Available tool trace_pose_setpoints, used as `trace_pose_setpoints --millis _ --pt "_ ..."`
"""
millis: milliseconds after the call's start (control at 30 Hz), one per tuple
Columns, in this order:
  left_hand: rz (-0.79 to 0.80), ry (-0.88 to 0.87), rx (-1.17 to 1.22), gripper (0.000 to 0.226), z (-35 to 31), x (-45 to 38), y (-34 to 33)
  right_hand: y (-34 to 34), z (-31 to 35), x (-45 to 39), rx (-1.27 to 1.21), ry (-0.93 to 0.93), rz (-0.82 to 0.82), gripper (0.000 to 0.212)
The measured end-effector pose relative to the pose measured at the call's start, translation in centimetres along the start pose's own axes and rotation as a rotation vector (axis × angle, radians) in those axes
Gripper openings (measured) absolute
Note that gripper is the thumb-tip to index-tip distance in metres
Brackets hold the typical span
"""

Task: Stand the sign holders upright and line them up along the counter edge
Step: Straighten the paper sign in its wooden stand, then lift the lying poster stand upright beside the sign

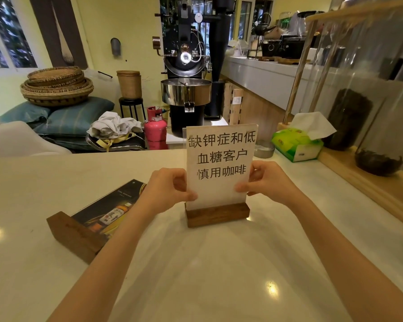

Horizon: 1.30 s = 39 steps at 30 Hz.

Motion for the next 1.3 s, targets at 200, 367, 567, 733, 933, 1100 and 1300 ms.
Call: trace_pose_setpoints --millis 200,367,567,733,933,1100,1300 --pt "0.008 -0.022 -0.01 0.037 0.0 0.3 0.0 0.1 0.4 0.4 0.025 0.006 0.001 0.047" --pt "0.037 -0.013 0.006 0.035 0.0 0.4 -0.2 0.1 0.4 0.7 0.039 -0.013 0.018 0.049" --pt "0.055 -0.006 -0.004 0.035 0.0 0.4 -0.3 0.0 0.7 1.0 0.067 -0.038 0.002 0.052" --pt "0.266 0.077 -0.055 0.047 -0.5 0.8 0.2 0.6 1.9 1.6 0.45 -0.114 0.026 0.04" --pt "0.522 0.138 -0.202 0.055 -0.5 2.5 2.9 -0.7 5.4 4.5 0.448 -0.128 0.066 0.027" --pt "0.356 0.022 -0.128 0.034 0.9 3.3 7.1 -7.2 8.4 5.9 0.237 0.156 0.034 0.023" --pt "0.171 0.093 -0.268 0.025 6.8 2.9 11.1 -16.6 8.1 5.0 -0.29 -0.157 0.206 0.022"
Point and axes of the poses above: each hand's wrist, its own x-axis away from the middle knuckle, its own y-axis out of the back of the hand, z = x × y, the point moved 3 cm from there along -x, towards the middle knuckle, and after that the axes turned 1 degree about -z, right-handed, at the moved point
